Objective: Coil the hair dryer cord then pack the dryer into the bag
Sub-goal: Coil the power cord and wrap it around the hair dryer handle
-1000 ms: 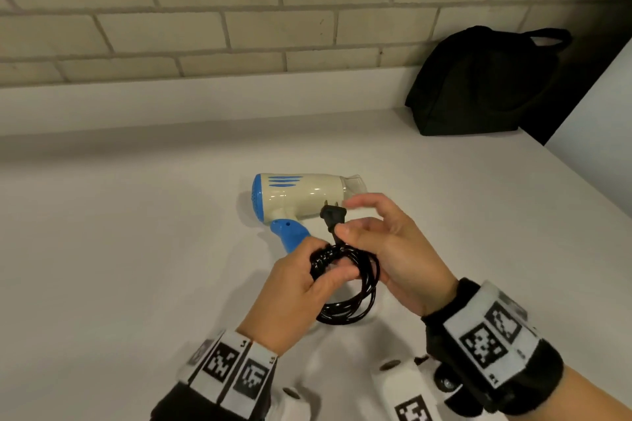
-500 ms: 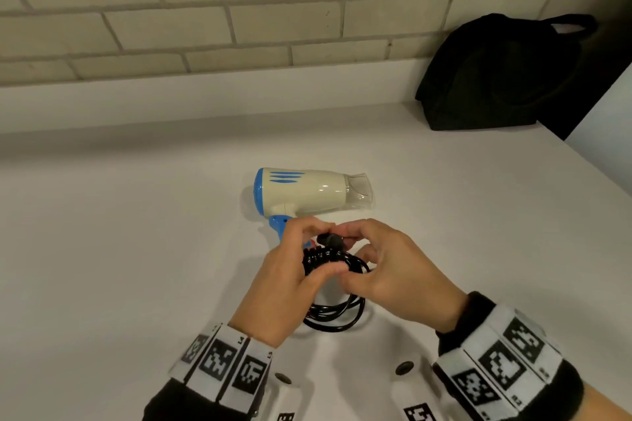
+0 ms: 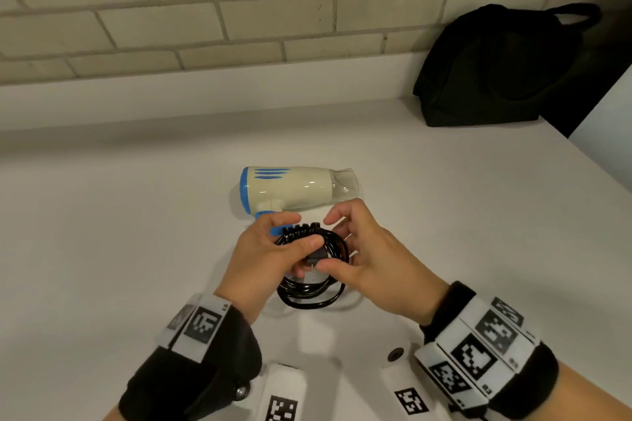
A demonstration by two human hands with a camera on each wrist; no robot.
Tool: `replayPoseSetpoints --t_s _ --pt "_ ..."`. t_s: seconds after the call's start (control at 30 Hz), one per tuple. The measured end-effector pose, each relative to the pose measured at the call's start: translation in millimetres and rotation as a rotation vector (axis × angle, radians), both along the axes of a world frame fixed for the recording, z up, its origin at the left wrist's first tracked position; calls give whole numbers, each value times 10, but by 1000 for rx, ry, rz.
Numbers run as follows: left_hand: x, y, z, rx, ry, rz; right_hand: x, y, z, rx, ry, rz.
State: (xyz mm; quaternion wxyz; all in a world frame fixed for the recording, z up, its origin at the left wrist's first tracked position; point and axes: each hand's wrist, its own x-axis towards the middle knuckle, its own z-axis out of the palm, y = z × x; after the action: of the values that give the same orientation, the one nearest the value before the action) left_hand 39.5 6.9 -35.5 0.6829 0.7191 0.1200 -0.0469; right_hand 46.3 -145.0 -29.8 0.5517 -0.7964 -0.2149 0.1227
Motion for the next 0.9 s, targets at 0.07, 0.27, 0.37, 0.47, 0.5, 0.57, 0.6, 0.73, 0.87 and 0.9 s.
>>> replayPoseSetpoints --t_s 0.07,0.27,0.37,0.47,0.5,0.57,0.6,0.73,0.87,0.9 --pt "5 -26 -2 -135 74 -13 11 -43 8 46 30 45" --pt "15 -81 -12 -372 149 -137 12 -165 -62 341 186 129" --pt "27 -124 28 -444 157 -150 -19 -187 -117 422 195 124" --pt "-2 -150 9 -436 166 -182 -45 -197 -163 350 137 109" --pt "-16 -151 -16 -424 169 -195 -51 -206 -164 293 97 125" --pt "-40 -163 -49 -395 177 -210 -50 -232 -161 209 25 153" --pt "-49 -187 -45 -380 173 -209 -46 -247 -170 208 6 143" --pt "-41 -343 -13 -219 14 -47 16 -347 -176 433 88 -57" --pt "-13 -395 -13 -18 -165 119 77 -481 -135 475 258 -10" --pt "-17 -401 -20 -4 -177 123 79 -488 -141 442 251 -17"
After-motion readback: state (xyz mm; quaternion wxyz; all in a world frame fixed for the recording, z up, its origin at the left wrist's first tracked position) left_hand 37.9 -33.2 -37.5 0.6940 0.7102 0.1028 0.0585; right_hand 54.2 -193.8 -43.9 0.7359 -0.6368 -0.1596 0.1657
